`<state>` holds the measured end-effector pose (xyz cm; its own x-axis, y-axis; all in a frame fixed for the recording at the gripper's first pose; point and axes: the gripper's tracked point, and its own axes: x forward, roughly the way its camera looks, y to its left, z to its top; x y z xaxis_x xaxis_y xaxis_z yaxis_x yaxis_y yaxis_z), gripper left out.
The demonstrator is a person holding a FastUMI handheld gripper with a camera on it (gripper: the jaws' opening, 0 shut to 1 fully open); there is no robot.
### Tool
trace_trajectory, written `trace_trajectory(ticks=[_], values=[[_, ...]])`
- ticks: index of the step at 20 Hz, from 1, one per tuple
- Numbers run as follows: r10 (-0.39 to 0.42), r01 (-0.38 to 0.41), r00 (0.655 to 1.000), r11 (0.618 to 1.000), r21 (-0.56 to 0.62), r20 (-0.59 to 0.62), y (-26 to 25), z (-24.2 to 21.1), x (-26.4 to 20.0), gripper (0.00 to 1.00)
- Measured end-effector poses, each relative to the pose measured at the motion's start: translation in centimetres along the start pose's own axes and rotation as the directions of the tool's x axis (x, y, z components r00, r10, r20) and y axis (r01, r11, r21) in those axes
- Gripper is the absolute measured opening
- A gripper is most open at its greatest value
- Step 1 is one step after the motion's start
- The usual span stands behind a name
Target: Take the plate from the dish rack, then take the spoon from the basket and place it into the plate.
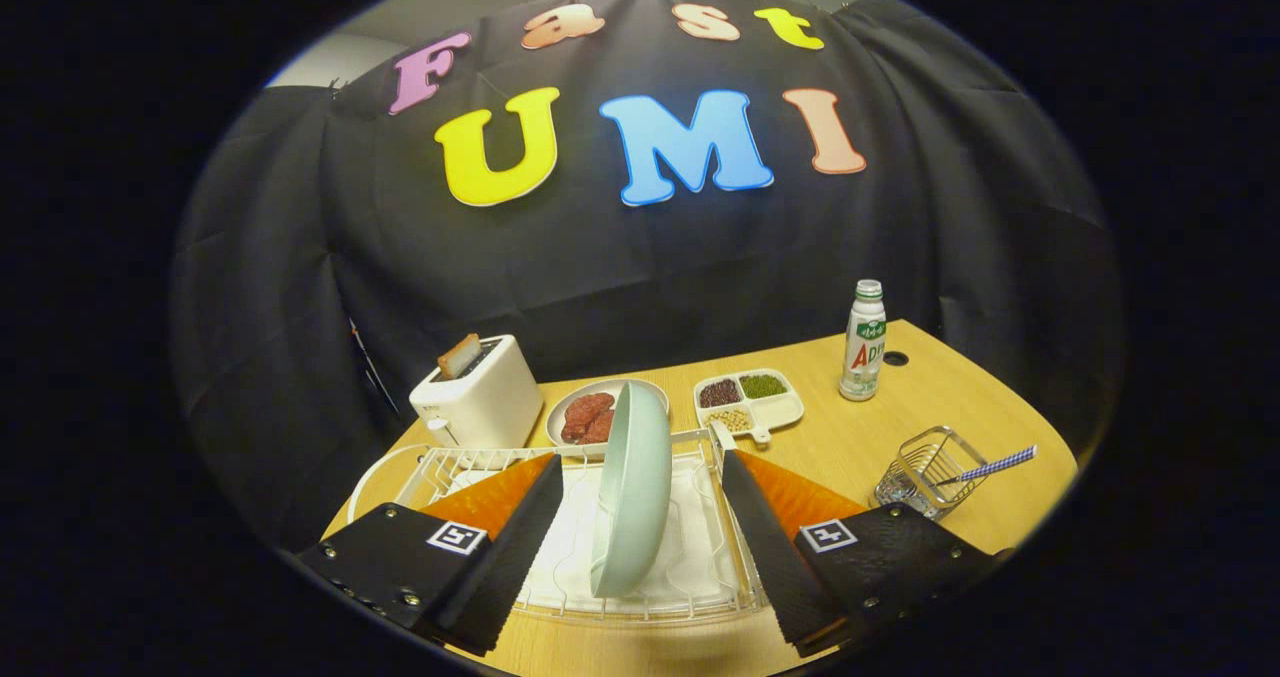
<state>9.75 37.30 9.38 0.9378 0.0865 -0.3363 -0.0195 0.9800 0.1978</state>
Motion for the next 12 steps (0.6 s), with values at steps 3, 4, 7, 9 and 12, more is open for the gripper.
trace_trajectory(ticks=[3,4,7,9,12], values=[[-0.006,0.009,0.998,0.999,0.031,-0.070,0.1,-1.6,2.7,0.87],[0.001,0.002,0.996,0.999,0.037,-0.094,0.4,-2.3,3.5,0.87],[0.019,-0.011,0.985,0.999,0.051,-0.169,0.8,-4.1,4.9,0.87],[0.035,-0.023,0.980,0.998,0.063,-0.198,1.1,-4.8,5.6,0.87],[0.030,-0.017,0.974,0.998,0.060,-0.225,1.5,-5.6,6.4,0.69]])
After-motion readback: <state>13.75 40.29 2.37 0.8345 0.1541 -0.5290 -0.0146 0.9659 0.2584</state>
